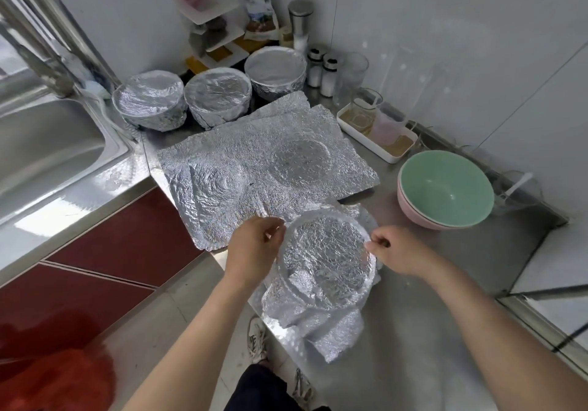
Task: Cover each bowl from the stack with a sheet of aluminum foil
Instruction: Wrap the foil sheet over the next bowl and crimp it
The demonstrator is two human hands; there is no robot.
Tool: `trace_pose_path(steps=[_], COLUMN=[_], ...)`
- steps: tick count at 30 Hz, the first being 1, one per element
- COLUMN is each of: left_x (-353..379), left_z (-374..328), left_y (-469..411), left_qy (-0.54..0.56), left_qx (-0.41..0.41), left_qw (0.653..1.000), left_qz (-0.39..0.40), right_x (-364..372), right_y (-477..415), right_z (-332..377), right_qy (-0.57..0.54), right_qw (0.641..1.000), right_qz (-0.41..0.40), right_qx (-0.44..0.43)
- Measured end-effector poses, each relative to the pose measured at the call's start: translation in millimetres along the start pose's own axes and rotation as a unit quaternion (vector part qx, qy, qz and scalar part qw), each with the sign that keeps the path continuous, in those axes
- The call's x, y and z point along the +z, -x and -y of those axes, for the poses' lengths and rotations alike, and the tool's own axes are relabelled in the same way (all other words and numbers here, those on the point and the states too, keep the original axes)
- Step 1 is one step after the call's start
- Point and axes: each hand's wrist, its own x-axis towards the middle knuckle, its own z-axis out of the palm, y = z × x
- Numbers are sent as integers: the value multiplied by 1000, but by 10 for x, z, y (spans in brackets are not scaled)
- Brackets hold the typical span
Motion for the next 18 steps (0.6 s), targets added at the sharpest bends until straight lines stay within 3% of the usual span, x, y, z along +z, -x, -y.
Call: trace_pose_path(steps=[11, 18], left_x=[85, 75], left_z=[-146, -181], left_y=[111, 43], left_qy=[-66, -83], left_qx=[-35, -39], left_qw=[997, 996], left_qz=[-8, 7], right_x=[249, 260], right_y=[199, 196], right_z=[157, 236], right_qy=[-15, 65], right_qw=[975, 971], right_qz=[-210, -212], right_qx=[70, 90])
